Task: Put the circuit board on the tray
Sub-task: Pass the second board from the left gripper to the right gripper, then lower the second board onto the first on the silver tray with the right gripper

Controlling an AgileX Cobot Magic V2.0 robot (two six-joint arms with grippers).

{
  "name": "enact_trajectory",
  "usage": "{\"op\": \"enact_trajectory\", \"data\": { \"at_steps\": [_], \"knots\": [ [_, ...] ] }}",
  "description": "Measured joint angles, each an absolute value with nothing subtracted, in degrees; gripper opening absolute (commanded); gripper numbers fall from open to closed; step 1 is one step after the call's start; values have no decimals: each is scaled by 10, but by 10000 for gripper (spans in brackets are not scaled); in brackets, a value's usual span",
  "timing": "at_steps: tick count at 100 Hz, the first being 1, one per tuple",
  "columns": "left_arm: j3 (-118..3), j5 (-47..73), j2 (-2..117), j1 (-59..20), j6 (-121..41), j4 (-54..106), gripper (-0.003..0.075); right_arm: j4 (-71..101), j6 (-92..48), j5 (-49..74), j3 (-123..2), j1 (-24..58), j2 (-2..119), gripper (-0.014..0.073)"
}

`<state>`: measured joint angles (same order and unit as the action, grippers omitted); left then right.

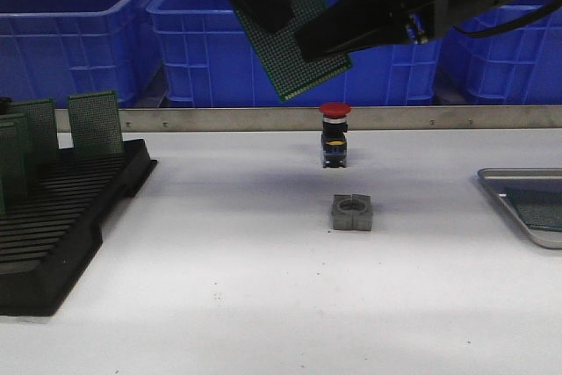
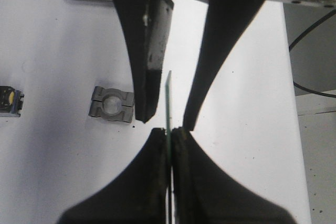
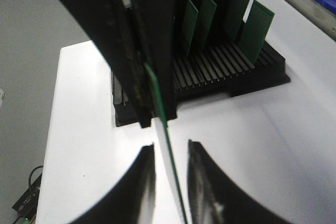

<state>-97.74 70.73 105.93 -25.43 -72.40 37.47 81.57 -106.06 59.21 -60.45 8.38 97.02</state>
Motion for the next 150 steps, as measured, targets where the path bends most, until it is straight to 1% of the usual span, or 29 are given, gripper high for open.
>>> {"op": "enact_trajectory", "data": {
  "at_steps": [13,16,21,29,31,33,36,38,39,40,43,45,46,47,51,66,80,98,112,126,150],
  "knots": [
    [-977,708,1059,-254,-724,375,-8,808,-1066,596,-604,85,970,-64],
    [-977,709,1059,-254,-724,374,8,805,-1070,599,-604,85,970,-72],
    [-977,710,1059,-254,-725,374,56,804,-1072,601,-604,85,970,-66],
    [-977,706,1059,-254,-725,374,189,804,-1072,603,-604,85,970,-66],
    [-977,704,1059,-254,-725,374,237,804,-1072,603,-604,85,970,-66],
    [-977,705,1059,-254,-725,374,304,805,-1071,600,-604,85,970,-66],
    [-977,705,1059,-254,-724,374,356,805,-1071,598,-604,85,970,-66],
    [-977,705,1059,-254,-724,374,423,805,-1070,596,-604,85,970,-66],
    [-977,705,1059,-254,-724,374,423,805,-1070,593,-604,85,970,-66],
    [-977,705,1059,-254,-724,374,468,805,-1070,593,-605,85,970,-66],
    [-977,705,1059,-254,-724,374,507,805,-1070,590,-605,85,970,-66],
    [-977,705,1059,-254,-724,374,547,805,-1069,588,-605,85,970,-66],
    [-977,705,1059,-254,-724,374,547,805,-1069,586,-605,85,970,-66],
    [-977,705,1059,-254,-724,374,570,805,-1069,586,-605,85,970,-66],
    [-977,705,1059,-254,-724,374,590,805,-1067,583,-605,85,970,-66],
    [-977,705,1059,-254,-723,374,587,802,-1053,580,-605,73,969,-66],
    [-977,705,1059,-254,-723,374,587,771,-1029,582,-605,41,953,-66],
    [-977,705,1059,-254,-723,375,587,734,-993,609,-605,-36,913,-66],
    [-977,705,1059,-254,-723,375,587,726,-955,610,-605,-107,905,-66],
    [-977,705,1059,-254,-723,375,587,718,-867,588,-605,-174,918,-66],
    [-977,705,1059,-254,-723,375,587,689,-643,576,-605,-265,994,-66]
  ]
}}
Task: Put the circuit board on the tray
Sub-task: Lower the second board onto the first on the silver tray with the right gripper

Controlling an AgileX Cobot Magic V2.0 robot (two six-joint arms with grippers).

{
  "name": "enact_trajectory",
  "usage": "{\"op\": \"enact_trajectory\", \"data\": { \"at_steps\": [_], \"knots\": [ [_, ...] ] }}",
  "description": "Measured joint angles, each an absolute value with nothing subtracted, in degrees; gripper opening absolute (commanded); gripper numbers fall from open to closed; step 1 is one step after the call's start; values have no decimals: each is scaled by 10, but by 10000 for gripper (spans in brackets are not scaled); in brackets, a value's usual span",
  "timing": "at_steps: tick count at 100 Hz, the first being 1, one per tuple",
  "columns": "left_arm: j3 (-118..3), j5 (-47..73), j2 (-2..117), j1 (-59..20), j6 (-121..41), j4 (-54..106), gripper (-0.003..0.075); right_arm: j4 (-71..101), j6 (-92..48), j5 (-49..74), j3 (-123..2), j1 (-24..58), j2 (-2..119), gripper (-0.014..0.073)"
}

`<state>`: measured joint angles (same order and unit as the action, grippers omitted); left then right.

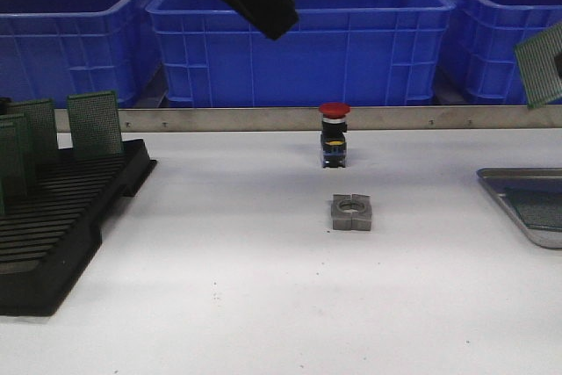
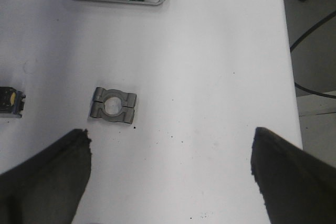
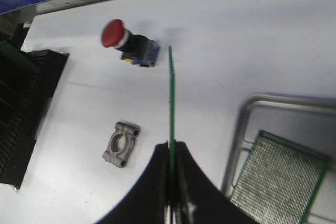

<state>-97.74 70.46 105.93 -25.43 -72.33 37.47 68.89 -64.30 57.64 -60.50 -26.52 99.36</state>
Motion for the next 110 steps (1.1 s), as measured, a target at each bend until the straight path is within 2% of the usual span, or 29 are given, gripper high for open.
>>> {"op": "enact_trajectory", "data": {
  "at_steps": [16,48,58,65,72,91,98,110],
  "knots": [
    [-977,705,1059,-254,-723,375,587,664,-579,576,-605,-281,1051,-66],
    [-977,705,1059,-254,-723,375,587,660,-561,582,-605,-281,1124,-66],
    [-977,705,1059,-254,-723,375,587,660,-552,581,-605,-281,1131,-35],
    [-977,705,1059,-254,-723,375,587,660,-551,581,-605,-281,1131,32],
    [-977,705,1059,-254,-723,375,587,660,-550,581,-605,-281,1131,135],
    [-977,705,1059,-254,-723,375,587,660,-548,579,-605,-281,1131,473],
    [-977,705,1059,-254,-723,375,587,660,-548,579,-605,-281,1131,540],
    [-977,705,1059,-254,-723,375,587,660,-548,576,-605,-281,1131,553]
  ]
}}
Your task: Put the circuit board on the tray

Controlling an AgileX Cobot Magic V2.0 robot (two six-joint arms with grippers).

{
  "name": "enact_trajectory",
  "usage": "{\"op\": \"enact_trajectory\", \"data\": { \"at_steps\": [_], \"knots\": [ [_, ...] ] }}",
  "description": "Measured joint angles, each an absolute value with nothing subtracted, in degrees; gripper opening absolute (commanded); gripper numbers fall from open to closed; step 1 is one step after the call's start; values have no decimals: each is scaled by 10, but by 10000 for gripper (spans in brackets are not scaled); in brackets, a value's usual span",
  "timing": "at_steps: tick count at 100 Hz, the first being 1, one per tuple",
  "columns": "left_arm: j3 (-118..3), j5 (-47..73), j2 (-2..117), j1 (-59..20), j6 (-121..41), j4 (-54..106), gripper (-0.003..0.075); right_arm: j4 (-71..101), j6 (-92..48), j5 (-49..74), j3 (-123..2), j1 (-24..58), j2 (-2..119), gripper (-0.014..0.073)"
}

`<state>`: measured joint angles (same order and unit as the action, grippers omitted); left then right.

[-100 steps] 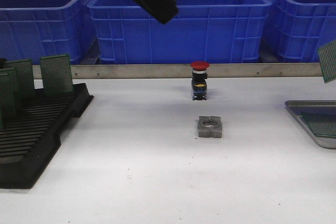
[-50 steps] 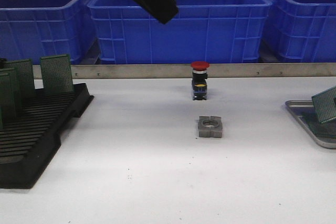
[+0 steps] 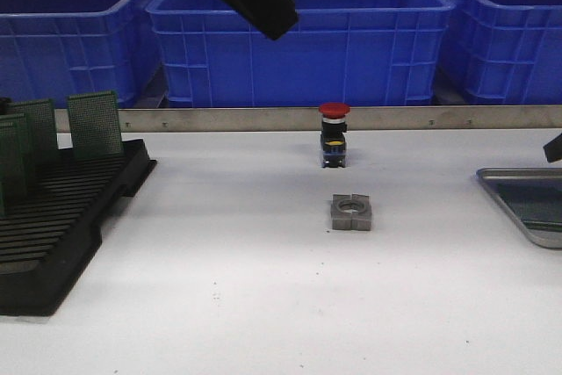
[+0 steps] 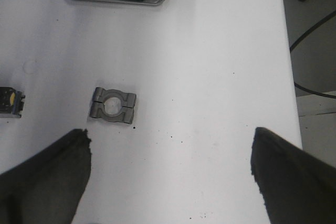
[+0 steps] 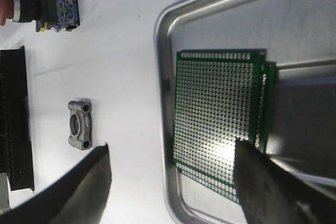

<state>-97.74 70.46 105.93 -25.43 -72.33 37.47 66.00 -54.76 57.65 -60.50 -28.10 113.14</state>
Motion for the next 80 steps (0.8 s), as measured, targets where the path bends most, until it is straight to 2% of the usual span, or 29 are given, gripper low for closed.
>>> {"op": "enact_trajectory", "data": {
  "at_steps": [56,80],
  "knots": [
    [-977,705,1059,-254,-717,381,587,659,-548,567,-608,-281,1126,553],
    [-976,653,1048,-253,-658,378,587,651,-548,516,-608,-241,1032,553]
  ]
}}
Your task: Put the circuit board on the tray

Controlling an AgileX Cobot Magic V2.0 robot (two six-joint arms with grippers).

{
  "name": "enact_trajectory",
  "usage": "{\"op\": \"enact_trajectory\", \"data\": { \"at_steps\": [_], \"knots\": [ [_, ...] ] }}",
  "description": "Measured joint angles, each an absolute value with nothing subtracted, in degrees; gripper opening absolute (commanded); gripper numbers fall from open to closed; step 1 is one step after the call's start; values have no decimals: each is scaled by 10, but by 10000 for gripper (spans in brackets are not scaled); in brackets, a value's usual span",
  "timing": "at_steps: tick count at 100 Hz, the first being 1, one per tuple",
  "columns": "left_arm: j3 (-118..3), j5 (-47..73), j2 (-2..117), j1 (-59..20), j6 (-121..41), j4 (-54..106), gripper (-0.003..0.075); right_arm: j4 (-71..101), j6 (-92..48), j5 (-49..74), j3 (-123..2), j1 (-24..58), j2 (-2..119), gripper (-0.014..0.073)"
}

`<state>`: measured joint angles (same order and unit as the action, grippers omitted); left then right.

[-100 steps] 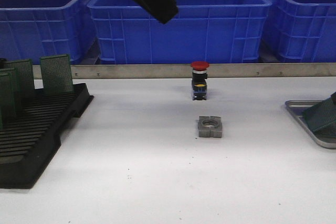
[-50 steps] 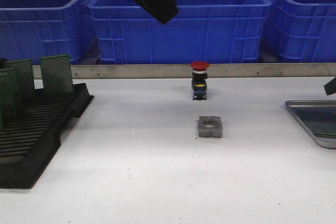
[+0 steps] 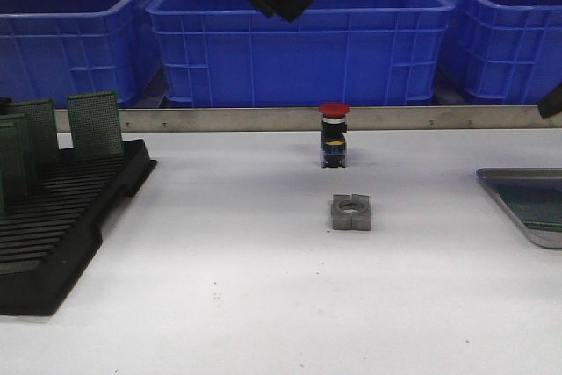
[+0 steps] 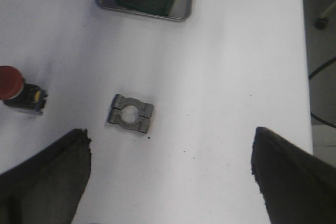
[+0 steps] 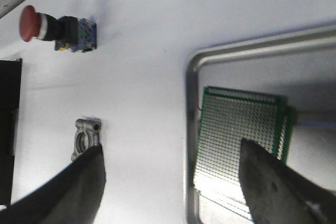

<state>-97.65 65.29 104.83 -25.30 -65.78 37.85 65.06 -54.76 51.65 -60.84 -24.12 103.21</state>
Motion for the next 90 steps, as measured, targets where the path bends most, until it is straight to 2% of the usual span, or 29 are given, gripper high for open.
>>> {"op": "enact_trajectory", "data": {
  "at_steps": [23,37,61,78,90],
  "knots": [
    [-970,594,985,-201,-584,373,586,623,-546,428,-606,-139,888,553],
    [-922,540,918,-150,-576,391,586,602,-546,357,-582,-63,799,553],
    [-748,369,752,-101,-573,409,586,572,-549,205,-494,33,671,553],
    [-599,198,613,-99,-573,440,586,572,-562,123,-416,50,580,553],
    [-507,131,525,-98,-573,463,586,572,-564,85,-362,50,504,553]
  ]
}}
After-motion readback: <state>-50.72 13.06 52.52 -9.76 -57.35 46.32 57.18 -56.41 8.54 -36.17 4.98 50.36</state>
